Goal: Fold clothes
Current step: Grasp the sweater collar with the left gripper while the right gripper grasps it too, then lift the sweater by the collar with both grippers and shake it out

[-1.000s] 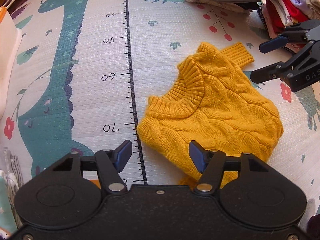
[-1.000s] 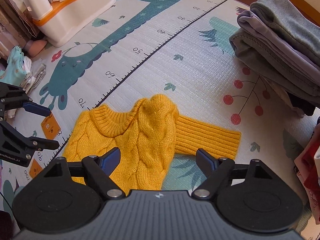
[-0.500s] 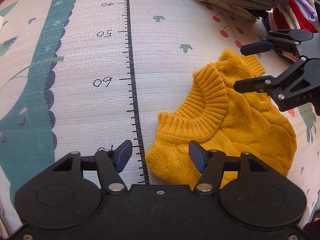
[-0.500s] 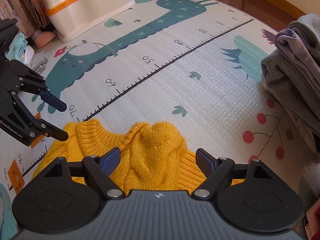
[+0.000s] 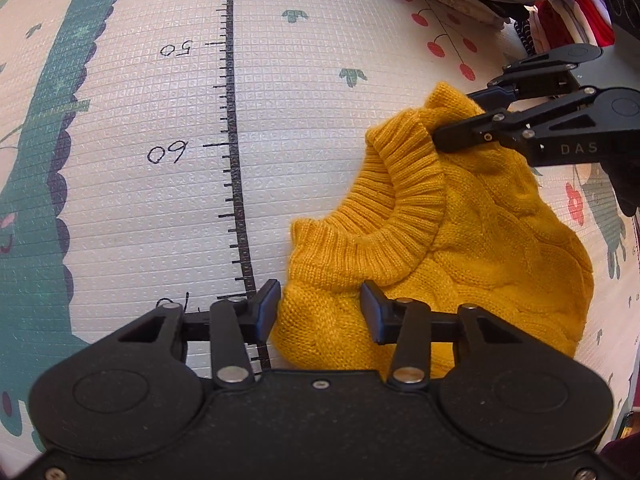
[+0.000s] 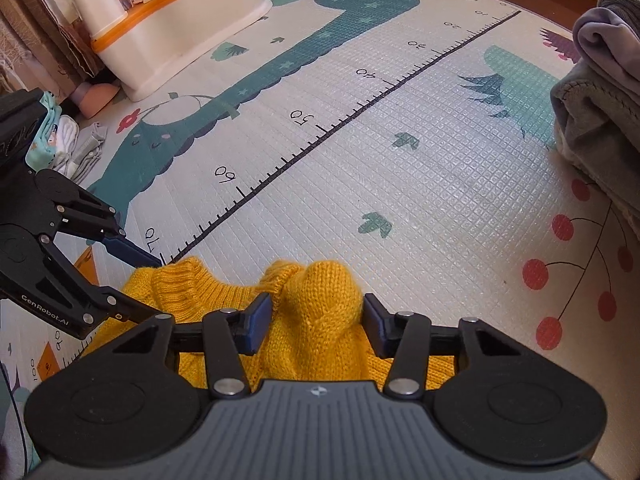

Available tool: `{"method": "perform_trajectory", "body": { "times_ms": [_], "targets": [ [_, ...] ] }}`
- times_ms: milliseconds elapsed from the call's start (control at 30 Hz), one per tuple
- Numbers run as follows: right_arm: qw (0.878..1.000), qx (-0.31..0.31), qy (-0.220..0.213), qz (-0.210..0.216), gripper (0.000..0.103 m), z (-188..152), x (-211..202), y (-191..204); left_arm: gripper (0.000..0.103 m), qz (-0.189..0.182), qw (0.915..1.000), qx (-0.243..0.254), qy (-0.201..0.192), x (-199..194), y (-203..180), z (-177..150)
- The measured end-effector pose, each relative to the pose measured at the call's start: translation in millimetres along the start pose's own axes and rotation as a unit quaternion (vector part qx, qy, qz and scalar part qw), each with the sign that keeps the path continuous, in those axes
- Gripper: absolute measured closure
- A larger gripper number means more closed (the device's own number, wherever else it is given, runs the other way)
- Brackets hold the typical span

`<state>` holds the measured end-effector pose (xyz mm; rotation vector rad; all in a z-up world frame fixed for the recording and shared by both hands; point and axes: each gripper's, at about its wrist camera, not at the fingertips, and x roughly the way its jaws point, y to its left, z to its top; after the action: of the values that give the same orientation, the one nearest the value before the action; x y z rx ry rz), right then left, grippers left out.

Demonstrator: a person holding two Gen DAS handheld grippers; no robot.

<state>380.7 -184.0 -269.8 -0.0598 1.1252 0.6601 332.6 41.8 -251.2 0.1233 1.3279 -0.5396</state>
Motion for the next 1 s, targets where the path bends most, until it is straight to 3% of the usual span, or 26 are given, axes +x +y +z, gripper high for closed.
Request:
{"method": "perform_trajectory", "body": {
  "times_ms": [33,167,533,767,1000],
  "targets": [
    [1.0,-0.001,0.0,0.002,0.076,-0.9,-1.7,0.0,0.077,0.002,0.9999,0.012,-0.004,-2.6,-4.3,0.3],
    [1.0,-0.017,-0.008,-0.001,0.079,-6.1,-15.7,3.7,0.086,0.009,0.9982,0.055,-0.021,-17.6,-19.0,1.1],
    [0.996,-0.037,-0.077,-0.009,0.081,6.4,-82.3,12.0,0.089,0.045,0.9866,0.098,-0.123,-101.7,-40.6,26.8],
    [0.986,-0.016,-0.16,-0.034,0.081,34.5,-130.7,14.2,0.091,0.088,0.9683,0.096,-0.214,-161.3,-47.4,51.8],
    [0.968,0.014,-0.245,-0.046,0.082,66.7,-168.1,11.8,0.091,0.153,0.9362,0.11,-0.297,-207.4,-64.3,67.2]
  ]
}}
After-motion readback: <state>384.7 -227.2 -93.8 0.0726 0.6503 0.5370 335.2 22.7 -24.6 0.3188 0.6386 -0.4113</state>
